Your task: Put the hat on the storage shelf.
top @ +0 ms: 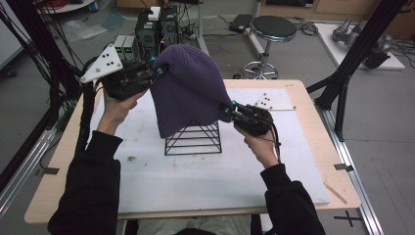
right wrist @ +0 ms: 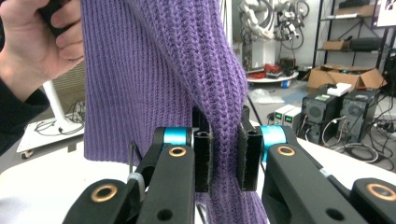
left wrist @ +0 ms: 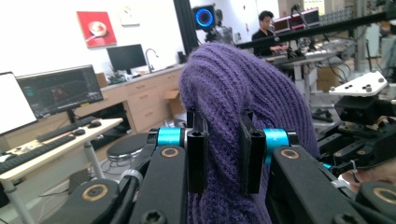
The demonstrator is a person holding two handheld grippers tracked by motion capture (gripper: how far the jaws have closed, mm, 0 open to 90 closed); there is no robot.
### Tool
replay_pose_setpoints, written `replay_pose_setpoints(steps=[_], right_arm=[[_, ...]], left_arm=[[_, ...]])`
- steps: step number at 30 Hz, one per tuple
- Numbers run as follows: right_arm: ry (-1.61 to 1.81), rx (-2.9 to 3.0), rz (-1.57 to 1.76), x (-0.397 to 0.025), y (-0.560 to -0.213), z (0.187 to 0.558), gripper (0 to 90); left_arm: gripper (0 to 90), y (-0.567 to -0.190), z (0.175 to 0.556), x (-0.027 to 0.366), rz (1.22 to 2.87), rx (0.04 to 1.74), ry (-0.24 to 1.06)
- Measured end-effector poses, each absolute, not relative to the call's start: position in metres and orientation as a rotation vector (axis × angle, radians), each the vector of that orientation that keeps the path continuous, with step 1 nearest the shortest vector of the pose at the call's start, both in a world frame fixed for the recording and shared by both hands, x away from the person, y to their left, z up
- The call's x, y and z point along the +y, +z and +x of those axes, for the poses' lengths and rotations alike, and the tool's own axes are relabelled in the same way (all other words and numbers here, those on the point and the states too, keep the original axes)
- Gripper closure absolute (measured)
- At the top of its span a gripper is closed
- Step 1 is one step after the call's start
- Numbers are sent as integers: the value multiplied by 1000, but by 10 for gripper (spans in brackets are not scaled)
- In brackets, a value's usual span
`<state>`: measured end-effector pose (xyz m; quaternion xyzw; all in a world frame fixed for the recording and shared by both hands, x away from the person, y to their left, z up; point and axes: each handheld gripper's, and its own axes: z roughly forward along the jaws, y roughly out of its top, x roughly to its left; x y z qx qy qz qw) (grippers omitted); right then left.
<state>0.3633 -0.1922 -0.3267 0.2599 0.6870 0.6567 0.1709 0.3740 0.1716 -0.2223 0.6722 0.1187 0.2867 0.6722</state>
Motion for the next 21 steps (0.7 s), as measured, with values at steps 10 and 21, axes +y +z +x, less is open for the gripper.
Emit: replay_pose_setpoints(steps=[10, 21], right_arm=[[1817, 2012, 777, -197, -343, 363, 807], [1773, 2053, 785, -196, -352, 363, 808]], left_arm=[[770, -231, 376, 164, 1586, 245, 601], [770, -243, 376, 162, 1605, 258, 573]])
